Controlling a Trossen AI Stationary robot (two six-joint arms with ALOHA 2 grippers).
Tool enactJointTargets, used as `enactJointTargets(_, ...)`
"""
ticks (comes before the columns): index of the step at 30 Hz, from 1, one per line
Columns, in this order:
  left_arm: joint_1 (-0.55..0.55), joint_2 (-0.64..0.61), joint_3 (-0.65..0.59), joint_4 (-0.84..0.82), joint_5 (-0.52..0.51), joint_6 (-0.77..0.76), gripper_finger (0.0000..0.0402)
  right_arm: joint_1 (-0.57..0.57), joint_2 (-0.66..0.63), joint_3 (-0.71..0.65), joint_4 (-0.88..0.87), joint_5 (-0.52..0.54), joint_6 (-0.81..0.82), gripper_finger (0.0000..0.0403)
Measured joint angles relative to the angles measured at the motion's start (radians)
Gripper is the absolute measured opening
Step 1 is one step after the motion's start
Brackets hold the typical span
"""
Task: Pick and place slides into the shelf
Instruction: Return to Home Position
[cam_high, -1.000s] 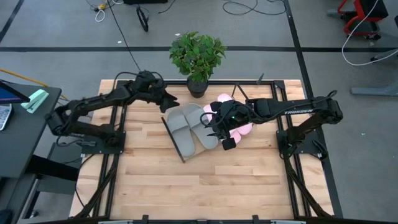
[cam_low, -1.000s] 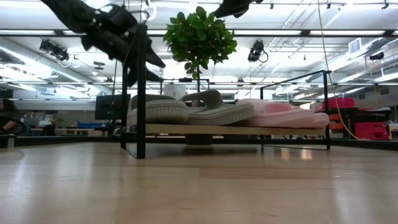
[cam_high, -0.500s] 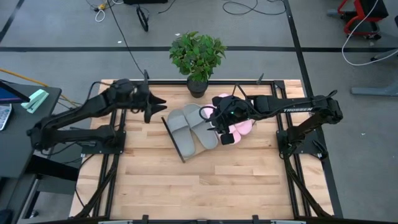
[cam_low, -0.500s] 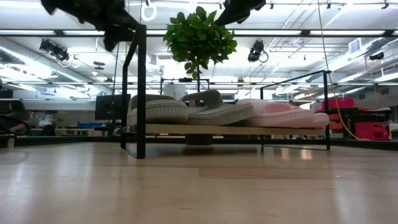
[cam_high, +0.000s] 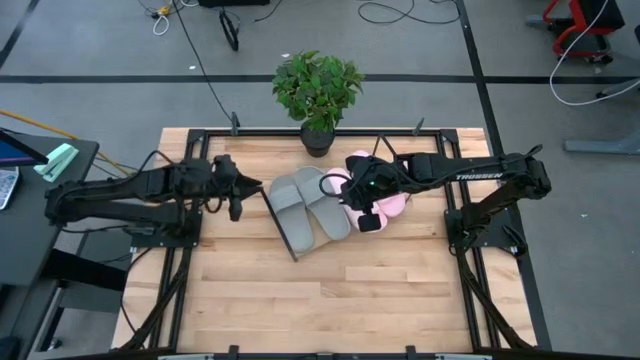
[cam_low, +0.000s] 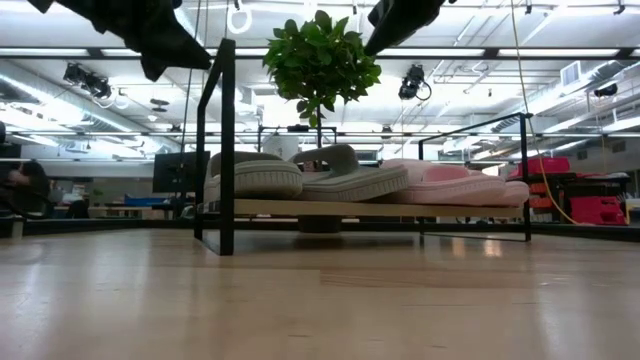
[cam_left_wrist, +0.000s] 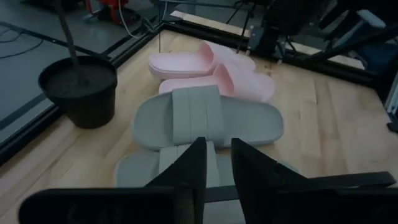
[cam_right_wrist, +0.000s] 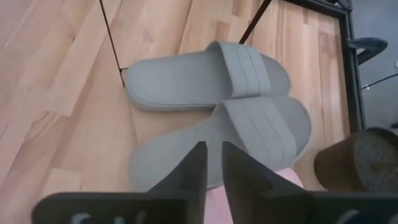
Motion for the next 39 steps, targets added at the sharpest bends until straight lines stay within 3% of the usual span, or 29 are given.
enactJointTargets(10,-0.133,-0.005,-0.010,0.008,-0.084,-0.031,0.0052,-0.016,-0.002,-0.043,-0.018,0.000,0.012,0.0009)
enactJointTargets(22,-0.321,-0.009,-0.010,-0.117,-0.347,-0.098,0.0011,-0.022,-0.001,-0.296,0.248,0.008,0.013,0.0009)
enactJointTargets(30,-0.364,-0.036,-0.010,-0.182,-0.376,-0.162,0.0012,0.022,-0.001,-0.305,0.341,0.118,-0.066,0.0010)
enactJointTargets(39,-0.454,-0.037,-0.010,-0.290,-0.461,-0.307,0.0011,0.037,-0.001,-0.305,0.364,0.124,-0.076,0.0009)
